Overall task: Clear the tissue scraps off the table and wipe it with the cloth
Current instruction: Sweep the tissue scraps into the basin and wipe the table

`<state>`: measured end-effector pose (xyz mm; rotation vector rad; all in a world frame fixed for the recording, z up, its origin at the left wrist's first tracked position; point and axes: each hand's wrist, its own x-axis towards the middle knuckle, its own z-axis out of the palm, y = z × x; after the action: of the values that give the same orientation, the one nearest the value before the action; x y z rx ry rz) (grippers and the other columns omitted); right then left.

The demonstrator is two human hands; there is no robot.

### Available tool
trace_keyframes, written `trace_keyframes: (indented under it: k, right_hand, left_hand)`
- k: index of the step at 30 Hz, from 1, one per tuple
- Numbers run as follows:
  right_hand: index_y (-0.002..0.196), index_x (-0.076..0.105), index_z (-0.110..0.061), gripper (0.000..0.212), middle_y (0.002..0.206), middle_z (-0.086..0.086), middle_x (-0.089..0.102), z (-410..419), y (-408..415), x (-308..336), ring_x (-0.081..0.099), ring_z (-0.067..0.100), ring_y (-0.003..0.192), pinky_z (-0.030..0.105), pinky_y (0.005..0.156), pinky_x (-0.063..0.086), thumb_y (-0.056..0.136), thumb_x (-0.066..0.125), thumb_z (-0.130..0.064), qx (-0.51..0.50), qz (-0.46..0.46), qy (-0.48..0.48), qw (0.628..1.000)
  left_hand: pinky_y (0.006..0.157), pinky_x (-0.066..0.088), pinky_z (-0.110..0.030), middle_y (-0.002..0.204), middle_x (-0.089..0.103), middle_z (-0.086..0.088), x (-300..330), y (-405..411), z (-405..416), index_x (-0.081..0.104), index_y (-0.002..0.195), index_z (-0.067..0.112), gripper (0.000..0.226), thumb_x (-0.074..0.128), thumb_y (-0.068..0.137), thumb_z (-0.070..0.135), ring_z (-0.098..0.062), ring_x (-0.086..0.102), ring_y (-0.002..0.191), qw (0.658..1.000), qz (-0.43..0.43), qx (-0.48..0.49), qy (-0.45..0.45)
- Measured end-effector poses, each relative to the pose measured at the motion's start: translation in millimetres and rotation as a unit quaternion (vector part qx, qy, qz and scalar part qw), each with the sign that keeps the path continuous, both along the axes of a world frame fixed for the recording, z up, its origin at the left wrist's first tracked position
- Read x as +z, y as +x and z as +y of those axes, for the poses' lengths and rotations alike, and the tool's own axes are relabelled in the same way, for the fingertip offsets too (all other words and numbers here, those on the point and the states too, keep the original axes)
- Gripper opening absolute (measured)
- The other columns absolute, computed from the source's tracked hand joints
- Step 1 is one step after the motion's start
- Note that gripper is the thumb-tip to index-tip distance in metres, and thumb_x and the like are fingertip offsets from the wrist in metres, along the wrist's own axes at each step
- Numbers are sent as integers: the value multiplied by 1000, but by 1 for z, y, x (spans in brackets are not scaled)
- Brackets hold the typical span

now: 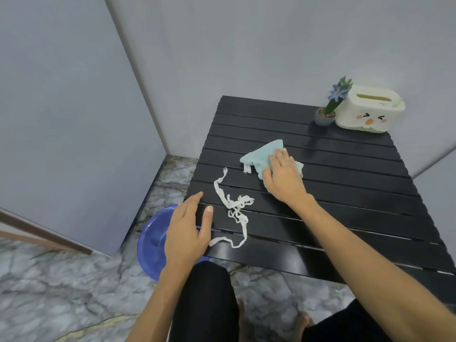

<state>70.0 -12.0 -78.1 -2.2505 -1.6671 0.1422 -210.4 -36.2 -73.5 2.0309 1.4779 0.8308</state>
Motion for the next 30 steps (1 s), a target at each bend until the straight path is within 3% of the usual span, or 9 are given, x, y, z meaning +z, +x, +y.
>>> trace_keyframes:
  k: [5,10,13,18,25,30]
  right_hand:
    - [139,43,1,56,157,20,25,31,-1,1,12,33,148,44,119,10,100,31,-37,31,13,-13,999]
    - [141,46,-5,49,154,10,36,46,0,3,19,28,147,52,118,15,102,36,-32,126,48,-7,991]
    - [136,53,-5,37,147,11,47,41,-4,5,26,31,145,49,118,18,102,43,-17,200,83,7,976]
    - [133,57,-12,34,143,3,52,22,-18,5,28,20,144,50,118,20,101,45,-14,276,140,-6,951]
    - [136,54,-14,35,145,-2,50,-21,-36,12,23,6,143,36,121,12,104,42,-13,284,191,-42,939]
    - [135,55,-26,34,149,-3,45,-47,-41,9,32,11,142,30,118,23,104,43,-23,237,235,-69,940]
  left_hand:
    - [98,39,-25,137,53,13,-1,-1,1,48,138,30,46,41,97,50,-6,46,126,1000,8,-6,3]
    - [98,35,-23,139,51,13,-1,0,1,47,139,30,44,43,99,48,-5,44,129,1000,2,-1,0]
    - [100,38,-26,140,51,12,0,1,0,47,139,29,44,44,99,47,-7,44,129,1000,2,-2,-2]
    - [101,40,-29,143,48,10,0,0,1,45,140,28,47,43,98,48,-8,41,131,1000,15,-14,2]
    - [106,39,-33,146,47,7,-1,0,0,45,141,23,54,42,96,52,-11,39,134,999,28,-28,15]
    - [104,35,-31,146,47,6,2,-1,-1,46,140,21,51,45,97,48,-11,39,134,999,16,-28,6]
